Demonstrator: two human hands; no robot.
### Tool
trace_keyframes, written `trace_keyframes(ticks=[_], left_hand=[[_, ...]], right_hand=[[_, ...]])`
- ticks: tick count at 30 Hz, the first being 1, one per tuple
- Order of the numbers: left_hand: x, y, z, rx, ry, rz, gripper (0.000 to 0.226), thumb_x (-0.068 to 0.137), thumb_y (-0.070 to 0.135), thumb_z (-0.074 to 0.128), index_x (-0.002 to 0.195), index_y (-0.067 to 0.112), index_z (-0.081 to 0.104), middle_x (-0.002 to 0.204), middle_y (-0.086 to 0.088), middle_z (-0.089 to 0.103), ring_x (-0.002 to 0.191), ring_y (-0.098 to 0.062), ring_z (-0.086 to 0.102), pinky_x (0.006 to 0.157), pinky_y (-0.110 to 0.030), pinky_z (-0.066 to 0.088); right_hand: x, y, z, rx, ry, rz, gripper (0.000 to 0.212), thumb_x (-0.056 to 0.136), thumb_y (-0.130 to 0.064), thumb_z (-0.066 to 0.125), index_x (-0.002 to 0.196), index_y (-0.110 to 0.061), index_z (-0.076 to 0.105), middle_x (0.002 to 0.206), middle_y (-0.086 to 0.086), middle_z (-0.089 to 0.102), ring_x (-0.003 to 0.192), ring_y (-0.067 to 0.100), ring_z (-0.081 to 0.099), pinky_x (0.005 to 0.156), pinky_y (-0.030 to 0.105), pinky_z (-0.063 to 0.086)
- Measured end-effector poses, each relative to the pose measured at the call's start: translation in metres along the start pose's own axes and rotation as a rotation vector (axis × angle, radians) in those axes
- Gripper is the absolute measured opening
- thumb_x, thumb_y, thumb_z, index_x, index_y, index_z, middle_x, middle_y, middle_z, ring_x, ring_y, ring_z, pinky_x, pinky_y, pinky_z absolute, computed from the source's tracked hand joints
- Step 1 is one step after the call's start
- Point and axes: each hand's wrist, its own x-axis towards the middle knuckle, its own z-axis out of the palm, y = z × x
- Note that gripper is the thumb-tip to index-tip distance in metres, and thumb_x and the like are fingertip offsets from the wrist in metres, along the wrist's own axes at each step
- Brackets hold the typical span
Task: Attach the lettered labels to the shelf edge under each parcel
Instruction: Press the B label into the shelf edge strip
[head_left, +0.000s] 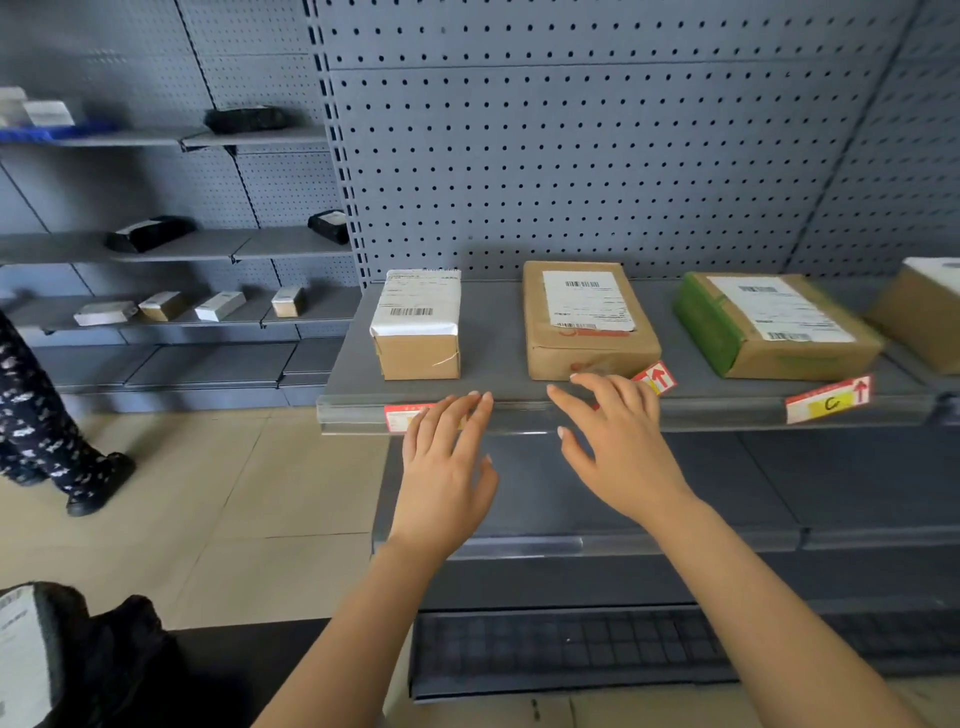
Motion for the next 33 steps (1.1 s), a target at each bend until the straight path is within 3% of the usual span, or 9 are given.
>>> trace_keyframes(ticks=[7, 16, 21, 26, 33], left_hand=[[0.031, 0.058, 0.037, -0.008, 0.002, 0.035, 0.051, 0.086, 0.027, 0.061, 0.135, 0.013, 0.054, 0.133, -0.005, 0.054, 0.125, -0.023, 0.042, 0.109, -0.044, 0.032], [0.049, 0.107, 0.073, 0.006, 0.070, 0.013, 0.033, 0.091, 0.028, 0.059, 0.120, 0.015, 0.066, 0.123, -0.005, 0.061, 0.116, -0.023, 0.050, 0.102, -0.040, 0.038], [0.050, 0.113, 0.078, 0.007, 0.118, -0.001, 0.022, 0.093, 0.023, 0.060, 0.110, 0.013, 0.070, 0.115, -0.004, 0.064, 0.109, -0.025, 0.056, 0.095, -0.039, 0.043], [0.066, 0.110, 0.076, 0.012, 0.117, 0.043, 0.015, 0.095, 0.022, 0.056, 0.094, 0.012, 0.068, 0.105, -0.002, 0.066, 0.101, -0.028, 0.059, 0.085, -0.035, 0.043], [0.075, 0.097, 0.072, -0.061, -0.011, 0.104, 0.026, 0.097, 0.034, 0.053, 0.097, 0.013, 0.069, 0.111, 0.002, 0.066, 0.108, -0.020, 0.054, 0.091, -0.031, 0.040]], right_hand=[[0.003, 0.071, -0.018, -0.014, 0.075, -0.112, 0.040, 0.083, -0.015, 0.066, 0.123, -0.017, 0.061, 0.127, 0.006, 0.055, 0.119, 0.028, 0.045, 0.105, 0.045, 0.024], [0.004, 0.124, -0.018, 0.066, 0.207, -0.370, 0.026, 0.076, -0.003, 0.076, 0.098, -0.014, 0.071, 0.092, 0.002, 0.064, 0.088, 0.025, 0.050, 0.083, 0.038, 0.032], [0.003, 0.130, -0.011, 0.287, 0.229, -0.337, 0.017, 0.080, -0.001, 0.073, 0.090, -0.015, 0.073, 0.080, 0.000, 0.062, 0.073, 0.022, 0.056, 0.080, 0.034, 0.035], [0.004, 0.133, -0.006, 0.468, 0.212, -0.252, 0.010, 0.086, -0.011, 0.069, 0.090, -0.018, 0.074, 0.079, -0.003, 0.060, 0.078, 0.021, 0.050, 0.080, 0.033, 0.038], [0.006, 0.135, -0.005, 0.532, 0.170, -0.231, 0.016, 0.092, -0.021, 0.057, 0.092, -0.016, 0.073, 0.080, -0.003, 0.060, 0.081, 0.021, 0.055, 0.091, 0.037, 0.040]])
